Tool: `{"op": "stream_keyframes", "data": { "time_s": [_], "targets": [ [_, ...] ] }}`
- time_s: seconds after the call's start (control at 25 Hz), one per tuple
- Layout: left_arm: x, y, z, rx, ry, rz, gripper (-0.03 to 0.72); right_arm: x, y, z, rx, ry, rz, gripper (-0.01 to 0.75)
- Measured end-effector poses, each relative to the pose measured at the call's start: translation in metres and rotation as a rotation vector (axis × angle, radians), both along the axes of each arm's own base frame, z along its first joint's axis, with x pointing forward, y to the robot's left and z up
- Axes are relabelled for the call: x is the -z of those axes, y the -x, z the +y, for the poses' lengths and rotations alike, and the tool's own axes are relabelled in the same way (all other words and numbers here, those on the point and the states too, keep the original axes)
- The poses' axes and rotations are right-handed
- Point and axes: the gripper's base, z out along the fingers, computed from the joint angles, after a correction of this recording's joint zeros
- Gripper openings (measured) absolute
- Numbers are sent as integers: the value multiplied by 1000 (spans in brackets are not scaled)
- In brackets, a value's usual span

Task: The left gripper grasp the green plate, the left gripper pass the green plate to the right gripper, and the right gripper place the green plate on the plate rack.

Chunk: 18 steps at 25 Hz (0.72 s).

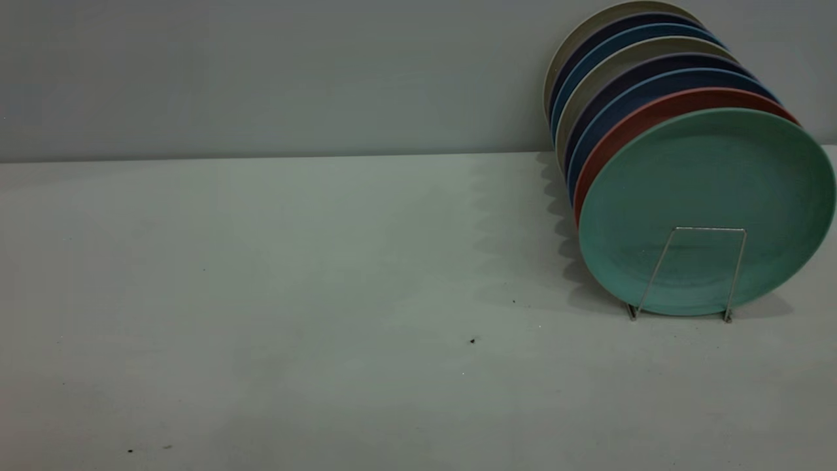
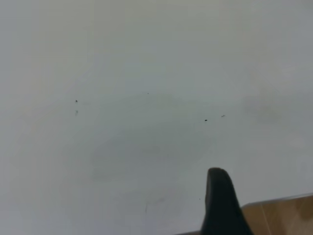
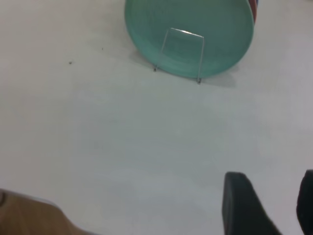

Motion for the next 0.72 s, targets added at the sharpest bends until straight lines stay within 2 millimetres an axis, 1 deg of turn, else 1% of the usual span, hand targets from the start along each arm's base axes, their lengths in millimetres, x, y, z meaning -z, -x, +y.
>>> {"op": "stream_keyframes", "data": {
  "time_s": [0.56,0.72],
  "targets": [
    [0,0,0,0,0,0,487,0,0,0,2,4,0,294],
    [0,0,0,0,0,0,487,0,0,-4,43,6,3,294]
  ]
}}
